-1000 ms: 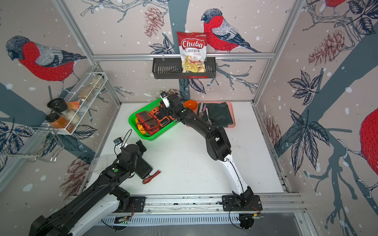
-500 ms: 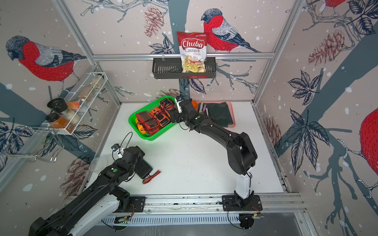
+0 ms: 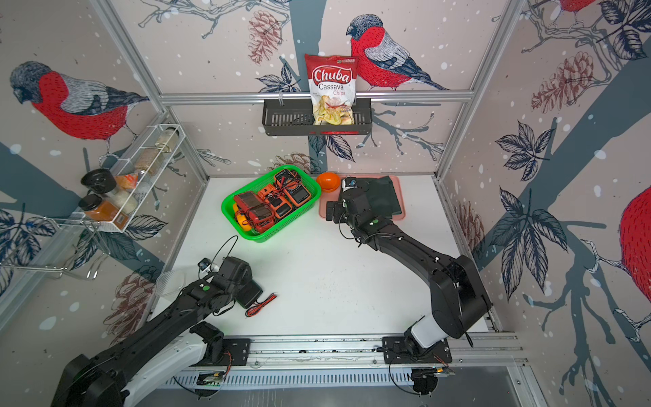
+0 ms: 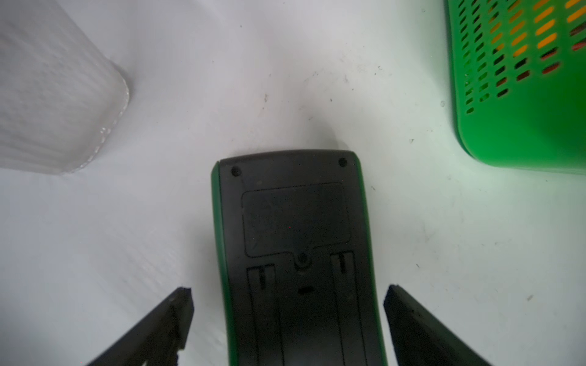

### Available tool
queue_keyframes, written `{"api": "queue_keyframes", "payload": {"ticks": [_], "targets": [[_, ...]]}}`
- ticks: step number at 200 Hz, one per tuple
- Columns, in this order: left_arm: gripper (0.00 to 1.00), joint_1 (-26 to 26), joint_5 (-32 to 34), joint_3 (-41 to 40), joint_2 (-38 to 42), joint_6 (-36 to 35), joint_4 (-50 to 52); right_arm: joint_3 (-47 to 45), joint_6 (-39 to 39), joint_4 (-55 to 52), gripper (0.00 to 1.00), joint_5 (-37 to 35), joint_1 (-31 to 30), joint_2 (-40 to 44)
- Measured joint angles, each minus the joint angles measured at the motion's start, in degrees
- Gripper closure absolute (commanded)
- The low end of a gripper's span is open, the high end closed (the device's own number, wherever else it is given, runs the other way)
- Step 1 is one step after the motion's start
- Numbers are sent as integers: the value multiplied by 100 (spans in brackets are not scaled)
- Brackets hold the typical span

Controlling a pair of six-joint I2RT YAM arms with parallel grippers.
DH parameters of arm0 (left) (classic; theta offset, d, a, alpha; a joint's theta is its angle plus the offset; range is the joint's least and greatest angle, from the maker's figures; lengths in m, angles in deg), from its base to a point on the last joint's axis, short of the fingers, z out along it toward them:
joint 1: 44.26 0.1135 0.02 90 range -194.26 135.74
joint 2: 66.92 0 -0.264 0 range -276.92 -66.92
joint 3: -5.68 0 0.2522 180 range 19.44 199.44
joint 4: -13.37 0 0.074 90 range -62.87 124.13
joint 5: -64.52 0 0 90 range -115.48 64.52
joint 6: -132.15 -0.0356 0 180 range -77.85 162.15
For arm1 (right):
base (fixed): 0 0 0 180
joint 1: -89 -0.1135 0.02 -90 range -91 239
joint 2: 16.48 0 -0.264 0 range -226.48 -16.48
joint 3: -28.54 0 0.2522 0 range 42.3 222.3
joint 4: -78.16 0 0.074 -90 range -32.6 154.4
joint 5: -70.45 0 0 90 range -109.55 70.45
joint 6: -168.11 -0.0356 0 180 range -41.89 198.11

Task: Put the multimeter into the basket
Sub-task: Pick up the multimeter from the center of the board.

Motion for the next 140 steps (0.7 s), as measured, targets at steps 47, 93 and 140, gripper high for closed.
{"api": "queue_keyframes", "payload": {"ticks": [47,93,140], "targets": [[3,0,-195,-205,-15,149,-87,-131,-46,4,0,-39,103,76],[2,0,-361,-343,-286,173,-678,-177,-129,7,0,-39,136,101],[3,0,-420,-286,-560,55,-925,-203,-146,11,0,-7,136,0]]}}
